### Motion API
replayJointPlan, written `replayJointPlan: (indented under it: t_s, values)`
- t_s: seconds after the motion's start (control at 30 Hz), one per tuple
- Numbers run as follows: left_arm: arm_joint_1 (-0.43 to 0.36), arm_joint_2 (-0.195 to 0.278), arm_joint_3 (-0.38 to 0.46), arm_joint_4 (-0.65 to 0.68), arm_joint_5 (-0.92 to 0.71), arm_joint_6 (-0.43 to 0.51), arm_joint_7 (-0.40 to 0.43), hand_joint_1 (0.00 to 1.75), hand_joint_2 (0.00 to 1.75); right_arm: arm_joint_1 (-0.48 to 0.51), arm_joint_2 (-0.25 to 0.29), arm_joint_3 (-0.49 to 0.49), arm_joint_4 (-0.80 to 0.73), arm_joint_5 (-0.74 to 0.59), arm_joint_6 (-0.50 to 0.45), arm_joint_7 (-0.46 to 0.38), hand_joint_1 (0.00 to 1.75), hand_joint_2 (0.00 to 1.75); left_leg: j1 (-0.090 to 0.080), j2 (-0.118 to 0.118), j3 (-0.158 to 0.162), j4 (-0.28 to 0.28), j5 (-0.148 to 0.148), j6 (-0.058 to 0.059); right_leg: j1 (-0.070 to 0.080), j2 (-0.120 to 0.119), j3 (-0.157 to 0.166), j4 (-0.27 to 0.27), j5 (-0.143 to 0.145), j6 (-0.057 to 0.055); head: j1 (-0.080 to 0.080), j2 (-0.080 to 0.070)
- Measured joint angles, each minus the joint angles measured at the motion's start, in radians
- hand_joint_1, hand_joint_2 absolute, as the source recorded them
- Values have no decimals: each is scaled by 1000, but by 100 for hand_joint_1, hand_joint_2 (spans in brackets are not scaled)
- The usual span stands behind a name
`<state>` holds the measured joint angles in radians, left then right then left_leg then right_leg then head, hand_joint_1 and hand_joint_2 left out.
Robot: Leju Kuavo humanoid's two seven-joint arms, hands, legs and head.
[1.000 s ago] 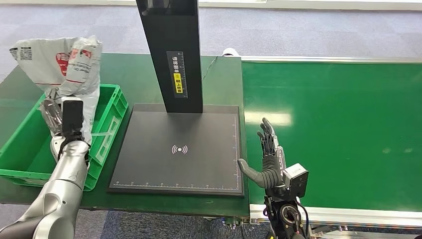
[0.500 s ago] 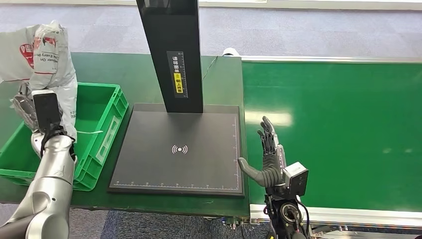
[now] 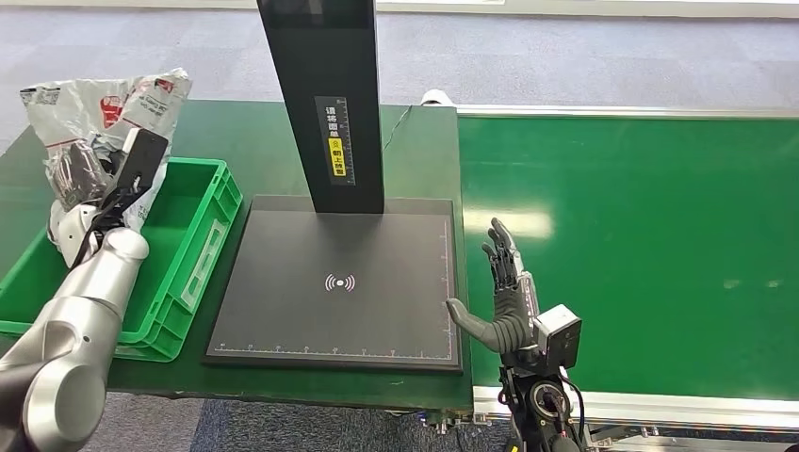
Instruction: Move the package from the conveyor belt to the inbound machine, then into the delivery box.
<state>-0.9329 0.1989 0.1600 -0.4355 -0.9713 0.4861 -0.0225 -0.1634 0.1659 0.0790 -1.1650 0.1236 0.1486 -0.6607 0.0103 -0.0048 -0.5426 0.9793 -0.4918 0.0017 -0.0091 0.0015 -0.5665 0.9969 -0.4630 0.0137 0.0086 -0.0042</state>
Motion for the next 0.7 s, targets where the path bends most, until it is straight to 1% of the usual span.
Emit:
replayJointPlan:
  t_s: [0.2,0.47,0.57,0.7]
  values:
    - [-7,7,-51,51,-81,-117,96,175,175,1,0,0,0,0,3,0,0,175,0,0,-1,0,0,0,0,0,-1,0,0,0,0,0]
    - [-7,7,-84,84,-136,-218,139,173,175,0,0,0,0,4,4,7,0,175,0,0,-1,0,0,0,0,0,-1,0,0,0,0,0]
    - [-7,6,-93,93,-158,-289,154,167,175,0,0,0,0,6,4,10,0,175,0,0,-1,0,0,0,0,0,-1,0,0,0,0,0]
    - [-9,5,-101,105,-186,-420,157,164,175,-8,0,0,0,7,6,13,0,175,0,0,-1,0,0,0,0,0,-1,0,0,0,0,0]
